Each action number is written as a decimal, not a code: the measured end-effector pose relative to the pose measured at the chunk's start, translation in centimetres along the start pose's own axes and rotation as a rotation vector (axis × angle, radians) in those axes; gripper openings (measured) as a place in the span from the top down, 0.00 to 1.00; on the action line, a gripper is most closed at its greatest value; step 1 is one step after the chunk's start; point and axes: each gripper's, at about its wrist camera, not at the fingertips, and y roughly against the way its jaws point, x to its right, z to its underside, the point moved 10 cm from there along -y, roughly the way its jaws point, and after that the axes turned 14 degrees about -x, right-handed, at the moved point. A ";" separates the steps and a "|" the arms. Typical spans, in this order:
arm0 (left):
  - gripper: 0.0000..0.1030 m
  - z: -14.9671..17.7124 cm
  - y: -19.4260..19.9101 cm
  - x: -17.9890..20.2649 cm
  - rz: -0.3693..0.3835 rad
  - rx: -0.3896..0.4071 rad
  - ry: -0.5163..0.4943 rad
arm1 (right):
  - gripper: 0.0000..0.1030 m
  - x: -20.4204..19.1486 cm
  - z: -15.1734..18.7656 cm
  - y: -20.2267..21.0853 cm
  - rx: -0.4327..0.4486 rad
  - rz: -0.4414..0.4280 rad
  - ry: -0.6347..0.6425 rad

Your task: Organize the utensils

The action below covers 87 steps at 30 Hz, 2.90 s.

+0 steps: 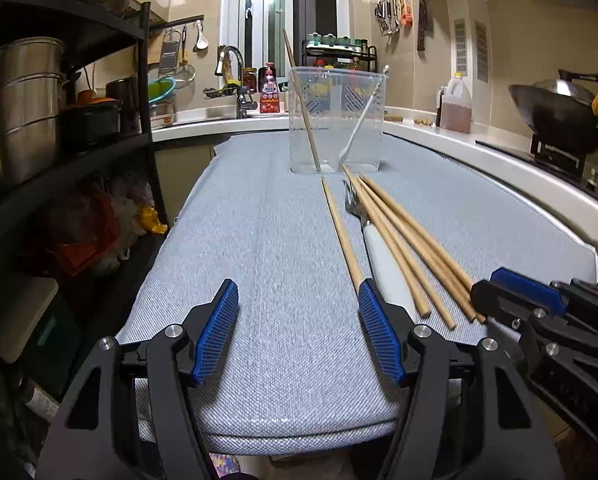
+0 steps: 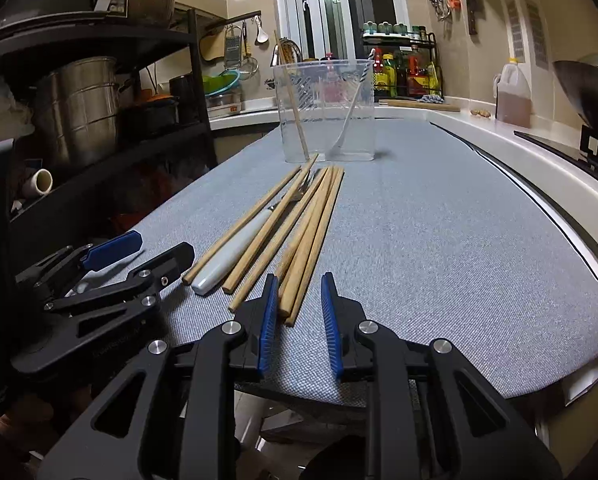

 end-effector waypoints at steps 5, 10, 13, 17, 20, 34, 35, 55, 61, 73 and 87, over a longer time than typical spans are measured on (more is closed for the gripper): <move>0.46 0.4 0.0 0.4 0.000 0.023 -0.016 | 0.91 -0.3 0.1 0.1 0.024 0.003 0.020; 0.63 0.2 0.2 1.4 0.016 0.031 -0.038 | 0.93 -0.1 0.2 0.3 0.044 0.023 0.025; 0.64 0.2 0.5 1.8 0.032 0.028 -0.035 | 0.93 0.0 0.1 0.3 0.043 0.024 0.025; 0.64 0.1 0.9 2.3 0.035 0.042 -0.040 | 0.93 0.0 0.0 0.3 0.040 0.025 0.027; 0.64 0.3 0.6 2.6 0.035 0.027 -0.053 | 0.93 0.0 0.0 0.3 0.036 0.024 0.029; 0.62 0.2 0.8 3.2 0.055 0.023 -0.047 | 0.93 0.2 0.0 0.2 0.029 0.023 0.014; 0.60 0.2 0.8 3.3 0.054 0.025 -0.049 | 0.93 0.3 0.1 0.2 0.029 0.023 0.013; 0.92 0.4 0.2 3.6 0.132 0.024 -0.048 | 0.93 0.3 0.2 0.1 0.027 0.028 0.012; 0.93 0.0 1.2 3.0 0.161 -0.007 -0.043 | 0.94 1.0 -0.4 0.9 0.040 0.036 -0.011; 0.95 -6.0 6.0 1.7 0.165 0.126 -0.031 | 0.93 1.3 -3.9 4.6 0.139 0.034 -0.012; 1.00 -10.5 8.1 0.5 0.203 0.168 -0.030 | 0.93 1.9 -9.0 7.6 0.204 0.009 -0.043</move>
